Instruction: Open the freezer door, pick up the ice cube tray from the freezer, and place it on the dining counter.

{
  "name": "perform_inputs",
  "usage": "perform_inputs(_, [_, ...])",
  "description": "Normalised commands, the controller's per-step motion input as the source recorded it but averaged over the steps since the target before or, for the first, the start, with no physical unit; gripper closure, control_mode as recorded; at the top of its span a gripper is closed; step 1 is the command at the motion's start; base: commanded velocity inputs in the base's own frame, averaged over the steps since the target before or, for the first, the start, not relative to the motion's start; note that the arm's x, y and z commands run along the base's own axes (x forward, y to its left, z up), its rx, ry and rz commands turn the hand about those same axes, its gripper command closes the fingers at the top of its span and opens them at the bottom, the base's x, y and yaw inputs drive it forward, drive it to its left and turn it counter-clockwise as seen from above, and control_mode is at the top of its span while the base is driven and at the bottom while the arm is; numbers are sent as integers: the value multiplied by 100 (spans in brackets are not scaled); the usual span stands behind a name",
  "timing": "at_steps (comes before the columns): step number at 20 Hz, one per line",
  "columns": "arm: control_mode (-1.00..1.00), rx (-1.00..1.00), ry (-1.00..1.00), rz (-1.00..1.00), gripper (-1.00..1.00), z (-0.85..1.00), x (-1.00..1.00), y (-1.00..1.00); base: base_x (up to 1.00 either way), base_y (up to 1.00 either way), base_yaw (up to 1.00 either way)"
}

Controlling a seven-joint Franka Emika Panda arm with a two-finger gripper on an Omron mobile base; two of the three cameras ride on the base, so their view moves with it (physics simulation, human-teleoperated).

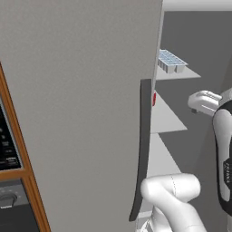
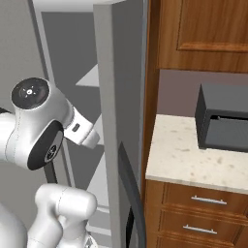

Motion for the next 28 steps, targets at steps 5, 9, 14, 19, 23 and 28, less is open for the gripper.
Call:
perform_inputs(5, [-100, 15, -8, -22, -100, 6, 18, 0, 0, 0, 0])
perform_inputs(9, [-100, 13, -1, -28, -100, 36, 13, 0, 0, 0, 0])
perform_inputs(14, [-100, 13, 0, -28, -100, 46, 22, 0, 0, 0, 0])
perform_inputs(19, [-100, 20, 0, -20, -100, 27, 29, 0, 0, 0, 0])
perform_inputs(23, [-100, 22, 0, -15, -100, 26, 42, 0, 0, 0, 0])
perform_inputs(28, [-100, 22, 0, -10, -100, 25, 56, 0, 0, 0, 0])
